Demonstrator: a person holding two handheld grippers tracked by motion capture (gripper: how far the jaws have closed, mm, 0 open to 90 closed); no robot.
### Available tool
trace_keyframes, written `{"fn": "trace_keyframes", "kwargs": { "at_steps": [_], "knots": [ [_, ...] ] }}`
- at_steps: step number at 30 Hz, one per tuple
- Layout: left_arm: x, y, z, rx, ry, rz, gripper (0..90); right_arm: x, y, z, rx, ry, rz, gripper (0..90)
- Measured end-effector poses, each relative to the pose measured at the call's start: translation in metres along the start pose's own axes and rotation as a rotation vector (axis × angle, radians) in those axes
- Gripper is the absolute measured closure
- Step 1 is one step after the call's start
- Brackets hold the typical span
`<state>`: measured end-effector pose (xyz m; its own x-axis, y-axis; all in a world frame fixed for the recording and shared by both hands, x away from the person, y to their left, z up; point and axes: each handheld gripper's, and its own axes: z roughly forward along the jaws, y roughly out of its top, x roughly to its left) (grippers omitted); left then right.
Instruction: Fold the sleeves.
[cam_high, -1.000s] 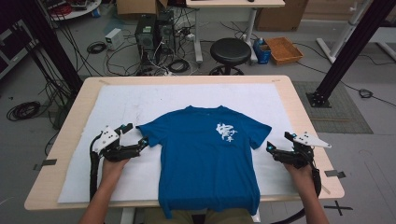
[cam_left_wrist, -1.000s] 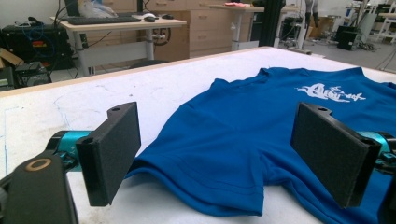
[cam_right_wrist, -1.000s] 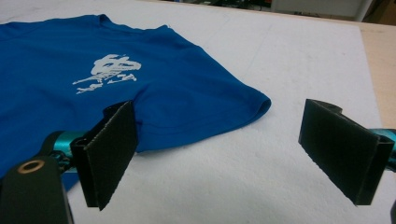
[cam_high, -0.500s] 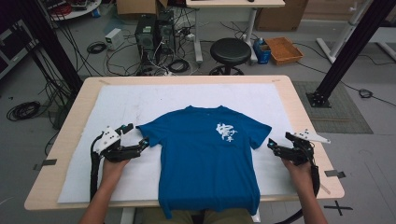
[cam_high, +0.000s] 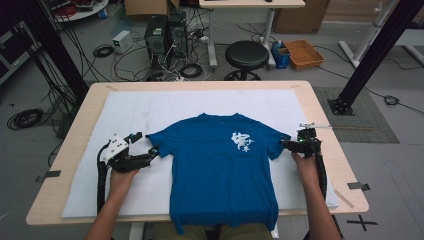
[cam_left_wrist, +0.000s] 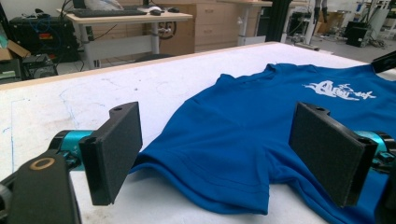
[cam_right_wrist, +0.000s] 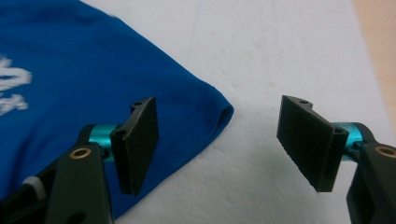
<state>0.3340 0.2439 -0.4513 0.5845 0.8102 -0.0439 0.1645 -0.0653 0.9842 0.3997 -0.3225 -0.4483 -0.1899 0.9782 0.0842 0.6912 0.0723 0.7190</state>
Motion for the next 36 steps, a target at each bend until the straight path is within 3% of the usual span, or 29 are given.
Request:
{"fn": "trace_keyframes", "kwargs": {
  "at_steps": [3, 8, 9, 10, 13, 14, 15, 16, 17, 20, 21, 22, 23, 24, 26, 29, 32, 33, 34, 36],
  "knots": [
    [0.000, 0.000, 0.000, 0.000, 0.001, 0.001, 17.6, 0.007, 0.003, 0.003, 0.015, -0.049, -0.048, 39.8],
    [-0.001, 0.000, 0.001, 0.006, 0.003, 0.007, 18.0, 0.013, 0.005, 0.003, 0.010, -0.008, -0.125, 70.7],
    [-0.001, 0.000, 0.001, 0.006, 0.003, 0.007, 18.1, 0.013, 0.005, 0.003, 0.010, -0.008, -0.125, 70.7],
    [-0.001, 0.000, 0.001, 0.006, 0.005, 0.007, 18.0, 0.017, 0.005, 0.003, 0.010, -0.007, -0.154, 82.3],
    [-0.001, 0.000, 0.001, 0.008, 0.008, 0.004, 18.3, 0.019, 0.008, -0.001, 0.004, 0.013, -0.137, 85.4],
    [-0.001, 0.000, 0.001, 0.010, 0.008, 0.003, 18.4, 0.021, 0.011, -0.005, -0.032, 0.027, -0.141, 85.5],
    [-0.001, 0.000, 0.001, 0.010, 0.008, 0.003, 18.4, 0.021, 0.011, -0.005, -0.032, 0.027, -0.141, 85.5],
    [0.000, 0.000, 0.001, 0.012, 0.006, 0.002, 18.4, 0.032, 0.019, -0.017, -0.115, 0.076, -0.165, 85.6],
    [0.000, 0.000, 0.001, 0.012, 0.006, 0.002, 18.5, 0.040, 0.023, -0.022, -0.147, 0.106, -0.178, 85.6],
    [0.000, 0.000, 0.001, 0.012, 0.007, 0.003, 18.5, 0.073, 0.033, -0.027, -0.194, 0.241, -0.220, 85.1],
    [0.000, 0.000, 0.001, 0.012, 0.007, 0.003, 18.5, 0.073, 0.033, -0.027, -0.194, 0.241, -0.220, 85.1],
    [-0.001, 0.000, 0.001, 0.014, 0.009, 0.003, 18.5, 0.093, 0.036, -0.026, -0.229, 0.377, -0.227, 76.5],
    [0.000, 0.000, 0.001, 0.012, 0.007, 0.003, 18.5, 0.103, 0.038, -0.026, -0.240, 0.381, -0.231, 66.5],
    [0.000, 0.000, 0.001, 0.014, 0.006, 0.002, 18.5, 0.110, 0.039, -0.026, -0.245, 0.378, -0.232, 62.9],
    [0.000, 0.000, 0.001, 0.013, 0.006, 0.003, 18.5, 0.116, 0.039, -0.025, -0.245, 0.370, -0.246, 61.4],
    [-0.001, 0.000, 0.001, 0.013, 0.009, 0.003, 18.5, 0.113, 0.037, -0.023, -0.225, 0.302, -0.266, 61.1],
    [-0.001, 0.000, 0.001, 0.014, 0.010, 0.003, 18.6, 0.103, 0.035, -0.022, -0.174, 0.216, -0.289, 72.4],
    [-0.001, 0.000, 0.001, 0.014, 0.010, 0.003, 18.5, 0.103, 0.035, -0.022, -0.174, 0.216, -0.289, 72.4],
    [-0.001, 0.000, 0.001, 0.015, 0.011, 0.004, 18.6, 0.098, 0.030, -0.019, -0.090, 0.196, -0.325, 80.9],
    [-0.001, 0.001, 0.002, 0.017, 0.012, 0.002, 18.6, 0.096, 0.024, -0.015, -0.004, 0.162, -0.384, 85.7]
  ]
}}
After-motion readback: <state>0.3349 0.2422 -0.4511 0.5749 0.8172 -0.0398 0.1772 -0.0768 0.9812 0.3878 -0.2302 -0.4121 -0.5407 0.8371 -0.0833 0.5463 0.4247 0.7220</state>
